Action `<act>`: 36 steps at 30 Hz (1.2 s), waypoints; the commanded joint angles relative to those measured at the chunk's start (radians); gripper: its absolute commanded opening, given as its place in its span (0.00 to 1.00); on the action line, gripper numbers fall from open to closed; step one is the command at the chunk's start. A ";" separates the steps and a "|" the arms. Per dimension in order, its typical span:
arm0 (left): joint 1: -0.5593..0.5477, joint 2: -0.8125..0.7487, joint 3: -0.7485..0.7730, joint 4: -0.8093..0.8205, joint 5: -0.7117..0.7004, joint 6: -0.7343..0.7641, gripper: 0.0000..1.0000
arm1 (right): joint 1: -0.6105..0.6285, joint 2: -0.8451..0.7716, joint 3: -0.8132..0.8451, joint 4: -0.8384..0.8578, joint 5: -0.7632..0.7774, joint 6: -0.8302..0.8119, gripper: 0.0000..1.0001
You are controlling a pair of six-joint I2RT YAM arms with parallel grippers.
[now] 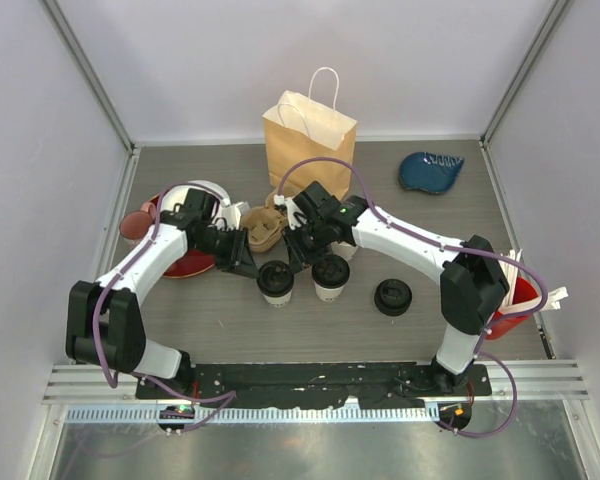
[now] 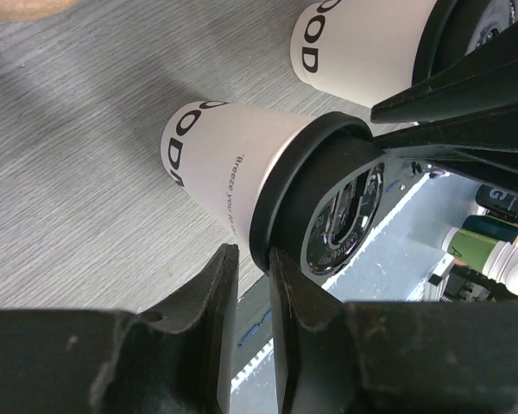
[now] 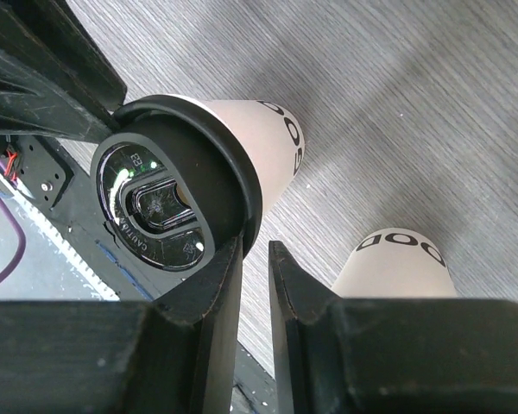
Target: Pack the takeout coffee
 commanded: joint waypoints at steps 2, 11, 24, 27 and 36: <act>-0.006 -0.009 -0.046 0.045 -0.008 -0.008 0.22 | 0.010 -0.003 -0.038 0.058 -0.013 0.028 0.24; -0.017 0.072 -0.066 0.068 -0.043 -0.019 0.05 | 0.025 -0.026 -0.114 0.125 0.010 0.058 0.23; -0.018 0.121 -0.056 0.045 -0.114 0.043 0.00 | 0.025 -0.037 -0.180 0.164 0.030 0.060 0.20; -0.020 0.137 0.007 0.011 -0.114 0.090 0.00 | 0.027 -0.052 -0.174 0.165 0.024 0.051 0.22; -0.021 0.100 0.129 -0.053 -0.056 0.144 0.00 | 0.037 -0.092 -0.084 0.112 0.054 -0.031 0.47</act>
